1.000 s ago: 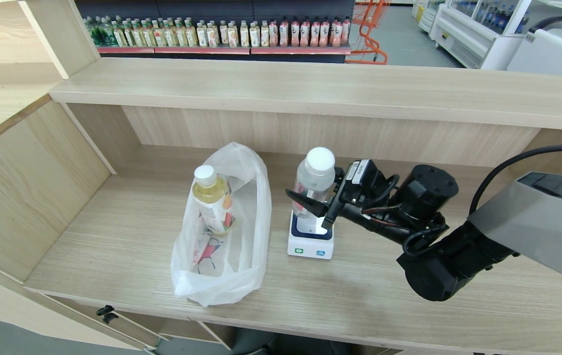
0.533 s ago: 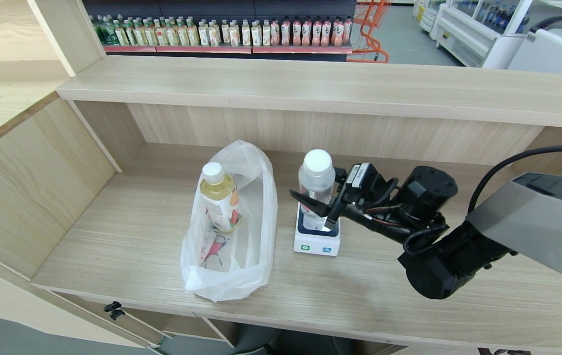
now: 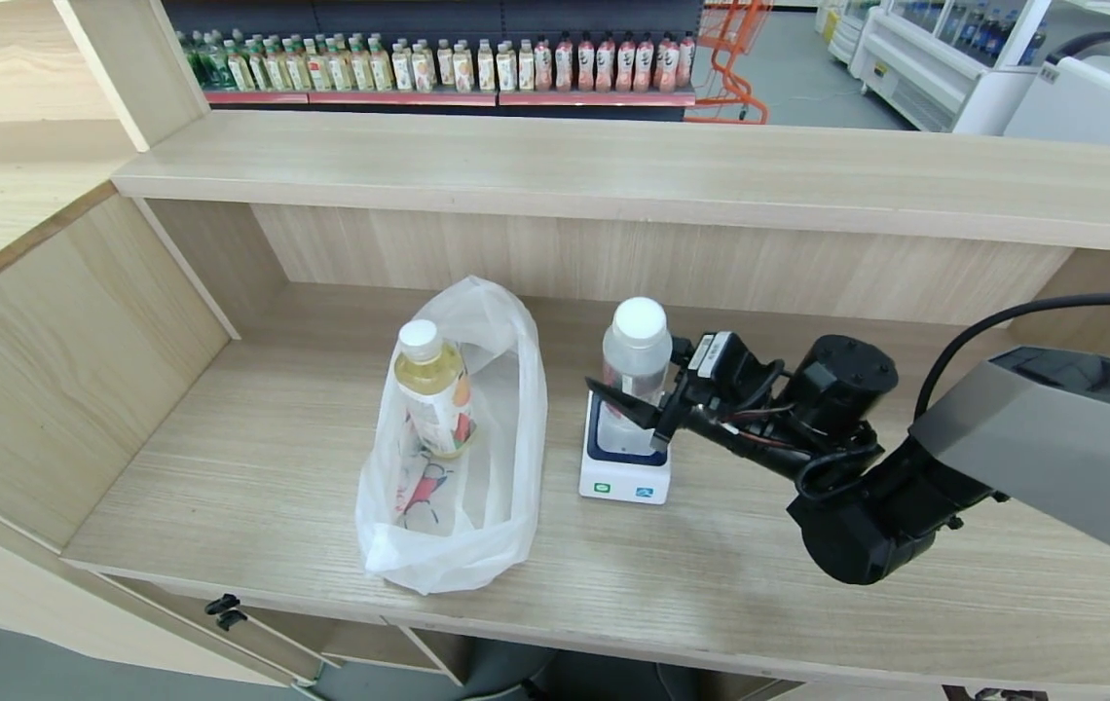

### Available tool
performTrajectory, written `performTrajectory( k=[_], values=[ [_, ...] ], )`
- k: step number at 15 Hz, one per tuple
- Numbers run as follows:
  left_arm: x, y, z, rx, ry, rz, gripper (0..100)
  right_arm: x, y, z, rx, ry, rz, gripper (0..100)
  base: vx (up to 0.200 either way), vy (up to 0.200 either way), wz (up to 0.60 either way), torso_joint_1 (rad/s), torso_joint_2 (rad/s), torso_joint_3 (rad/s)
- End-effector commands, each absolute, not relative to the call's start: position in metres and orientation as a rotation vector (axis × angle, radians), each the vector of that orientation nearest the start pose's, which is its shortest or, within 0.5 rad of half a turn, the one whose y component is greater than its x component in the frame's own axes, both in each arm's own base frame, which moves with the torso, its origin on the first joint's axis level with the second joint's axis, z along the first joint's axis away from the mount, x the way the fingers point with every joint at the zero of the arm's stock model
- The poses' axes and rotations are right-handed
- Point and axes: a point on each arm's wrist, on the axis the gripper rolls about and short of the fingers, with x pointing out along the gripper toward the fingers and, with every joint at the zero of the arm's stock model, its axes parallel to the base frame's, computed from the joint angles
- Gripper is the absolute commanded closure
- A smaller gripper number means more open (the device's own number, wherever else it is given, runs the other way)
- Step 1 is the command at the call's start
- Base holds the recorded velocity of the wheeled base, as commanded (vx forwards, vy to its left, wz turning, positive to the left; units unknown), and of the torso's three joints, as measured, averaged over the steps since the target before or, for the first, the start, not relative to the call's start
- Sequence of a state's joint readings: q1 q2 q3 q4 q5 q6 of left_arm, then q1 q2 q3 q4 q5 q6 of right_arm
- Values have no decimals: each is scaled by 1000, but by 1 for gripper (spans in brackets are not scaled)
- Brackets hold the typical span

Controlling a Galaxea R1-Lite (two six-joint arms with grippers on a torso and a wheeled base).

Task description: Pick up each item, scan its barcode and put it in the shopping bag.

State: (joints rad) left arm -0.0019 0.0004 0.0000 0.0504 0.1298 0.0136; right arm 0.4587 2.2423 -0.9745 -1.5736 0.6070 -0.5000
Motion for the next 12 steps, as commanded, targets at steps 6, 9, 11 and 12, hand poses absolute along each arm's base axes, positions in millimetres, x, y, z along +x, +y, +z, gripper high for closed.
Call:
performTrajectory(
  k=[6,9,11,12],
  values=[
    [-23,3,70,17,51,128,0,349,188,172,-352,-662,942,100,0,0,0,0,0,0],
    [-23,3,70,17,51,128,0,311,170,236,-80,-618,955,100,0,0,0,0,0,0],
    [-23,3,70,16,51,129,0,287,162,238,-14,-423,983,100,0,200,0,5,2,2],
    [-23,3,70,16,51,129,0,275,168,239,67,-340,993,100,0,200,0,-7,2,-2]
  ],
)
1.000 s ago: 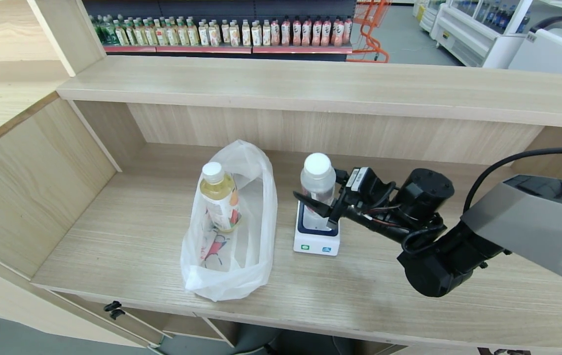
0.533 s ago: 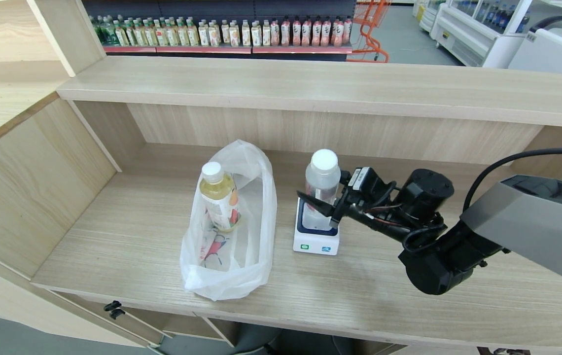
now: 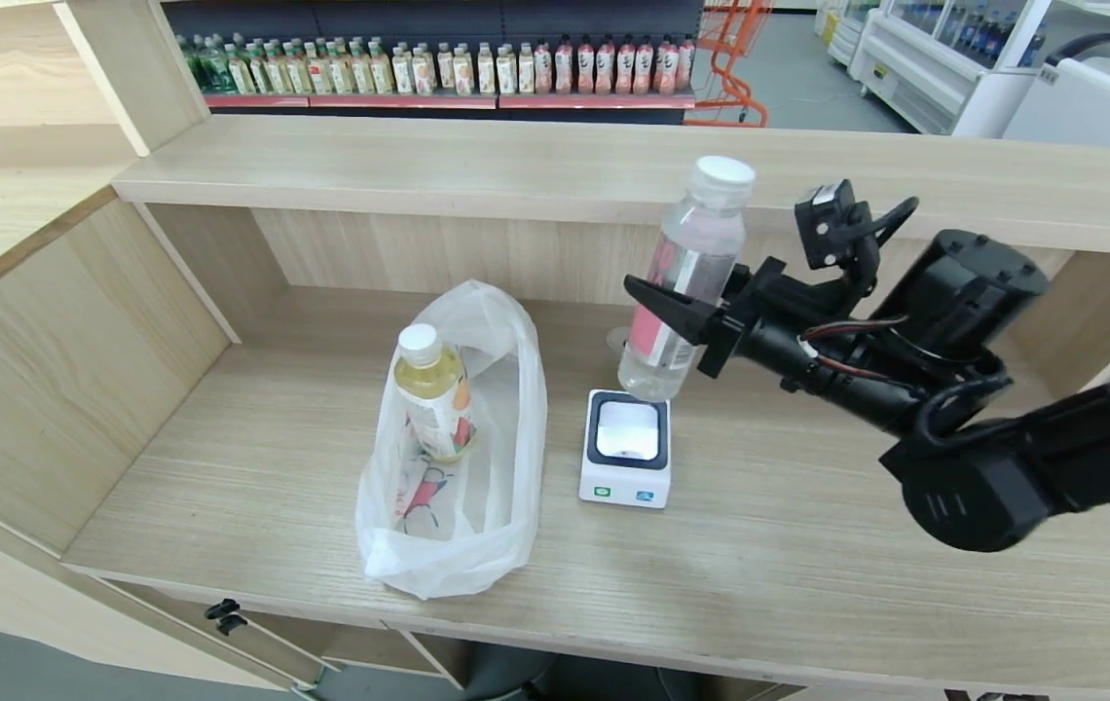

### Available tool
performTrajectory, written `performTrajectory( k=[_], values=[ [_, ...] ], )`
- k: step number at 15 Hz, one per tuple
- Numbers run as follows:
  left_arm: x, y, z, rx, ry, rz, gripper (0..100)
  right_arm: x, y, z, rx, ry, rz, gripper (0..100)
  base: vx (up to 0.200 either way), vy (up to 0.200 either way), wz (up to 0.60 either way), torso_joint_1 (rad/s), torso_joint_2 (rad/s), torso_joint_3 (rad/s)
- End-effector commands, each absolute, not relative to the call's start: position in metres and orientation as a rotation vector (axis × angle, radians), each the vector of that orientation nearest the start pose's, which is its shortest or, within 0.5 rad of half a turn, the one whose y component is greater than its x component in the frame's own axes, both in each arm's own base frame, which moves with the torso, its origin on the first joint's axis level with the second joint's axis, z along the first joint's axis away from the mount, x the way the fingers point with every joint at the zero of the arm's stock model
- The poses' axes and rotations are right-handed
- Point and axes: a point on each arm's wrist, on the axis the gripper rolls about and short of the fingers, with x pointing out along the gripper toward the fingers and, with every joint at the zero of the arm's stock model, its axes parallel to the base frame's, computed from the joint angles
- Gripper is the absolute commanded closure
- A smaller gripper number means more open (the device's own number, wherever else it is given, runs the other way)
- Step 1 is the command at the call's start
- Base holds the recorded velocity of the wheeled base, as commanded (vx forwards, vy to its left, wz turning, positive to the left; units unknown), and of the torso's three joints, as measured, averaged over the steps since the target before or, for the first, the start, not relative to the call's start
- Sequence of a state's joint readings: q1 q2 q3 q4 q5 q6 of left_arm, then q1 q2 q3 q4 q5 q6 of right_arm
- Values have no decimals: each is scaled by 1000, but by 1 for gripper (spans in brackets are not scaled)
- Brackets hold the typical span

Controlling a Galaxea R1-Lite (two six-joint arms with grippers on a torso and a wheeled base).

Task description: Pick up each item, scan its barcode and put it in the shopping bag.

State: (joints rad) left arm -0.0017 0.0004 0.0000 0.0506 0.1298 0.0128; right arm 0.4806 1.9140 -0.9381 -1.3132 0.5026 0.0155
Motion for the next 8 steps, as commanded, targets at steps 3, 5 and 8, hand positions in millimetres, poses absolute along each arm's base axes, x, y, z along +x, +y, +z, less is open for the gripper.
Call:
performTrajectory(
  k=[3,5,8],
  values=[
    [-23,3,70,16,53,129,0,264,183,239,220,-200,945,100,0,200,0,4,11,7],
    [-23,3,70,17,51,128,0,261,193,224,273,-74,907,100,0,200,0,-5,0,17],
    [-23,3,70,17,51,128,0,263,207,207,317,5,879,100,0,0,0,0,0,0]
  ],
)
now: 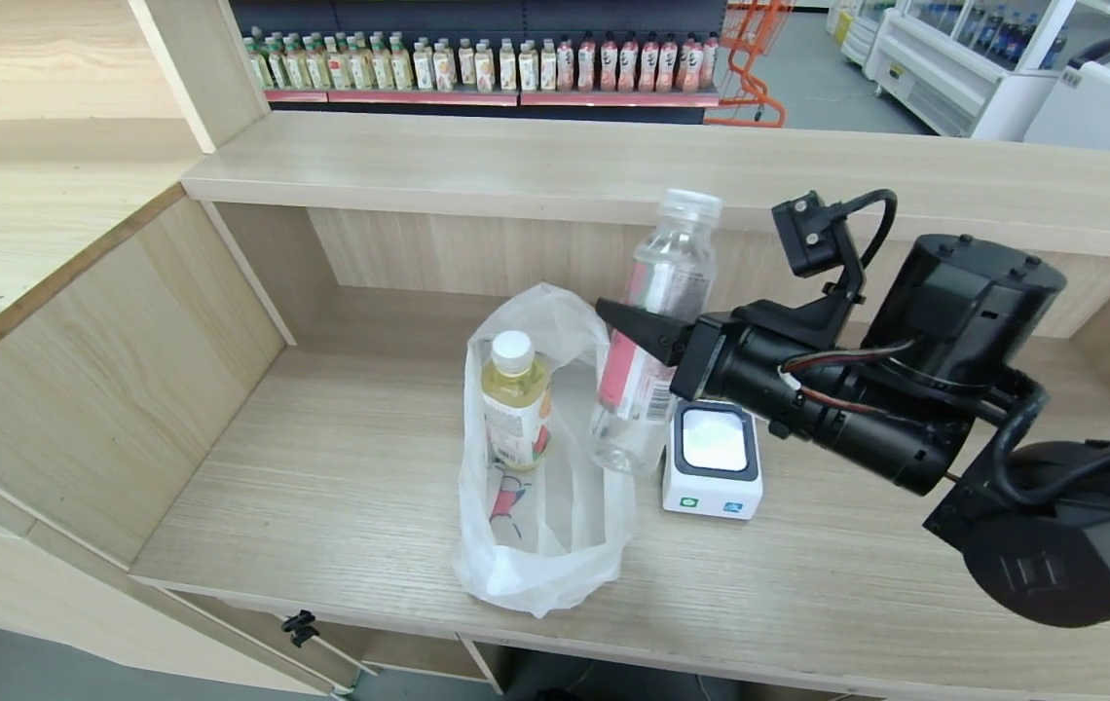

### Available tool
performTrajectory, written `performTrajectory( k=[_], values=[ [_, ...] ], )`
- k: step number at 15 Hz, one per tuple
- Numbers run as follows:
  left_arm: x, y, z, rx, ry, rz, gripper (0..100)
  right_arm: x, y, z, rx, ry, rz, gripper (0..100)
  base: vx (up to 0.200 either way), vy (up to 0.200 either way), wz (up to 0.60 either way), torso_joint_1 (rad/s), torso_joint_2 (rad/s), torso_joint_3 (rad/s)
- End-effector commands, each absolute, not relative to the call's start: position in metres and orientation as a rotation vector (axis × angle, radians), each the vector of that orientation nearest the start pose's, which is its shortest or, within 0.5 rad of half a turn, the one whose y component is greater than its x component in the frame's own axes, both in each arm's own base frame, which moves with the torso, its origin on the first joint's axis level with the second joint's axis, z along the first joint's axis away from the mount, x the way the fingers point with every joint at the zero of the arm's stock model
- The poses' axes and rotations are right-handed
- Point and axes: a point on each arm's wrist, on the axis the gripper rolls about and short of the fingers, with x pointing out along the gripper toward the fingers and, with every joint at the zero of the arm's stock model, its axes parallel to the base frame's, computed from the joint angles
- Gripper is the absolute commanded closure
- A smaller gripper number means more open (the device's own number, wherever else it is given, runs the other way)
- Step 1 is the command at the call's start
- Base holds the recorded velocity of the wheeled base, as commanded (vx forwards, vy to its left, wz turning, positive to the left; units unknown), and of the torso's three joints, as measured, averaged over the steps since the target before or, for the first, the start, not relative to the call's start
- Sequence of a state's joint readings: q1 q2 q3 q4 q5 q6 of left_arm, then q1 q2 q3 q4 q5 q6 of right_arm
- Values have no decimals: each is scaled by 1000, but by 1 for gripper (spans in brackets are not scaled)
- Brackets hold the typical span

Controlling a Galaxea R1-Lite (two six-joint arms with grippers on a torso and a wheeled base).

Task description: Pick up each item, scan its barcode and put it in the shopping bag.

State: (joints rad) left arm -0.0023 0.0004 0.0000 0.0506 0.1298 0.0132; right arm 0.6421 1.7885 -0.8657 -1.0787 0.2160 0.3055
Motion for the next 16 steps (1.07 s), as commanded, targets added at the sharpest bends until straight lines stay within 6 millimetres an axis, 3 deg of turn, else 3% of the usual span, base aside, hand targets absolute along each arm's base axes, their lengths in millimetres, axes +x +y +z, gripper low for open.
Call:
performTrajectory(
  k=[1,8,14,16],
  values=[
    [-23,3,70,17,51,128,0,262,207,202,329,28,880,100,0,0,0,0,0,0],
    [-23,3,70,17,51,128,0,264,213,160,318,173,866,100,0,0,0,0,0,0],
    [-23,3,70,17,51,128,0,279,224,121,244,113,874,100,0,0,0,0,0,0],
    [-23,3,70,16,51,129,0,280,226,117,249,80,906,100,0,0,0,0,0,0]
  ],
)
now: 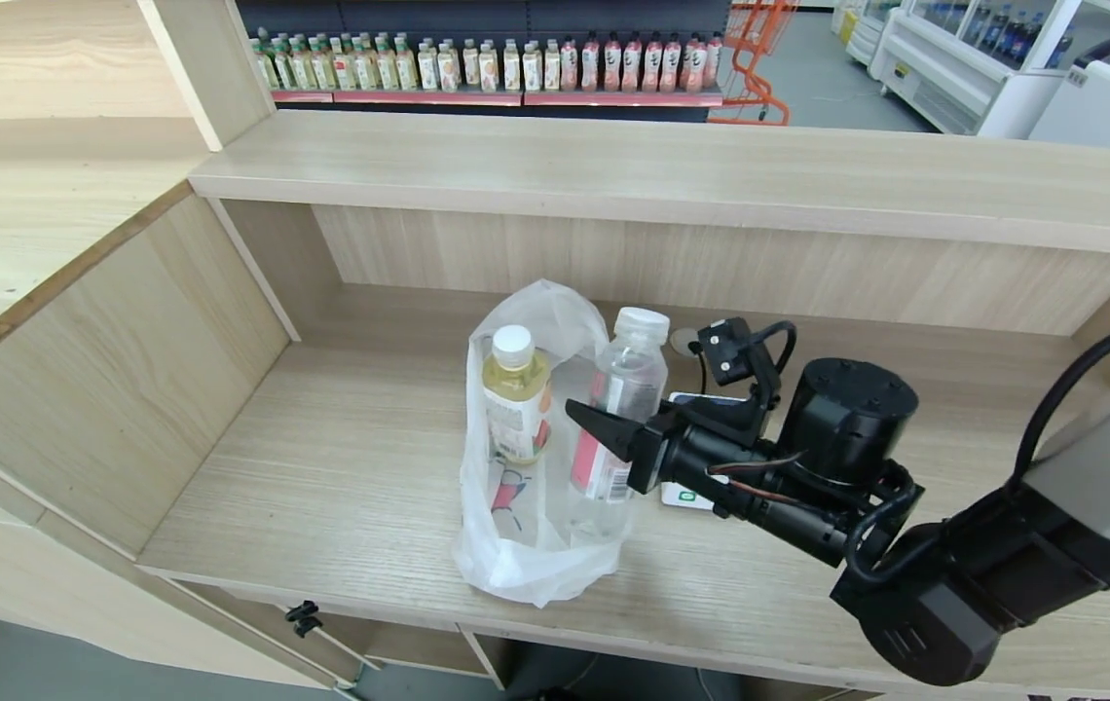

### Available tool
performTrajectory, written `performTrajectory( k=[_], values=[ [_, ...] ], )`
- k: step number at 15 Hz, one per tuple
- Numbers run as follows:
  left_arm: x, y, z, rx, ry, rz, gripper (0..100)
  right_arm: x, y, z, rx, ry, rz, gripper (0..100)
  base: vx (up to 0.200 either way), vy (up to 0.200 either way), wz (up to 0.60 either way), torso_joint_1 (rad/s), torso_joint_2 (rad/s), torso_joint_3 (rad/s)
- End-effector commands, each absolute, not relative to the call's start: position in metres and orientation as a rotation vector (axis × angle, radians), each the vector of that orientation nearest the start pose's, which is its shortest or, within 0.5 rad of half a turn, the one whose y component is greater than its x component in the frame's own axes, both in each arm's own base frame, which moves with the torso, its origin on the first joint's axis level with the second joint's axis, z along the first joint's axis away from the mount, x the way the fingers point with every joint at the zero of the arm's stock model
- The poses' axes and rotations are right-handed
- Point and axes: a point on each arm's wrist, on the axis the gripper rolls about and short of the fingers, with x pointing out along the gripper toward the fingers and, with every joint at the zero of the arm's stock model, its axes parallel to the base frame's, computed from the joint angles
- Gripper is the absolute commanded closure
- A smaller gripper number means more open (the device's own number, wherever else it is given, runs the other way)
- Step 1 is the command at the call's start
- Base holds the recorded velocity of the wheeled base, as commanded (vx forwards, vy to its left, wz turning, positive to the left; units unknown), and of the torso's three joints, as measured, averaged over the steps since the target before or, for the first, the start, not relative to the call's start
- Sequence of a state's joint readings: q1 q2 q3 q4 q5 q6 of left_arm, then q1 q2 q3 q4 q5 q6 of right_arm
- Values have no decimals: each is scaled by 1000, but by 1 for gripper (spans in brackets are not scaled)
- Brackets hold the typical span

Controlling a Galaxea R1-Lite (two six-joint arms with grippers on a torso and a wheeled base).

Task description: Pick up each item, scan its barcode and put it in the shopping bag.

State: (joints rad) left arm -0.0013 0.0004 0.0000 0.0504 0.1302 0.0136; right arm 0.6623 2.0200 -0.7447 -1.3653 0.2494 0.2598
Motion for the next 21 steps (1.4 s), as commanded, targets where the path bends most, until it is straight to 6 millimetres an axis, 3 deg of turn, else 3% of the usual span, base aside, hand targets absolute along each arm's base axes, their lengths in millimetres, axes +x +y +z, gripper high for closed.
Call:
performTrajectory(
  k=[1,10,11,13,15,18,21],
  values=[
    [-23,3,70,16,53,129,0,282,227,115,249,65,941,100,0,0,0,0,0,0],
    [-23,3,70,17,51,128,0,302,218,82,32,-85,956,100,0,0,0,0,0,0],
    [-23,3,70,17,51,128,0,302,218,81,30,-84,956,0,0,0,0,0,0,0],
    [-23,3,70,17,51,128,0,302,218,84,32,-93,957,0,0,0,0,0,0,0],
    [-23,3,70,17,51,128,0,297,218,102,49,-138,970,0,0,0,0,0,0,0],
    [-23,3,70,17,51,128,0,274,214,143,166,-183,1048,0,0,0,0,0,0,0],
    [-23,3,70,17,51,128,0,249,195,169,204,-178,1051,0,0,0,0,0,0,0]
  ],
)
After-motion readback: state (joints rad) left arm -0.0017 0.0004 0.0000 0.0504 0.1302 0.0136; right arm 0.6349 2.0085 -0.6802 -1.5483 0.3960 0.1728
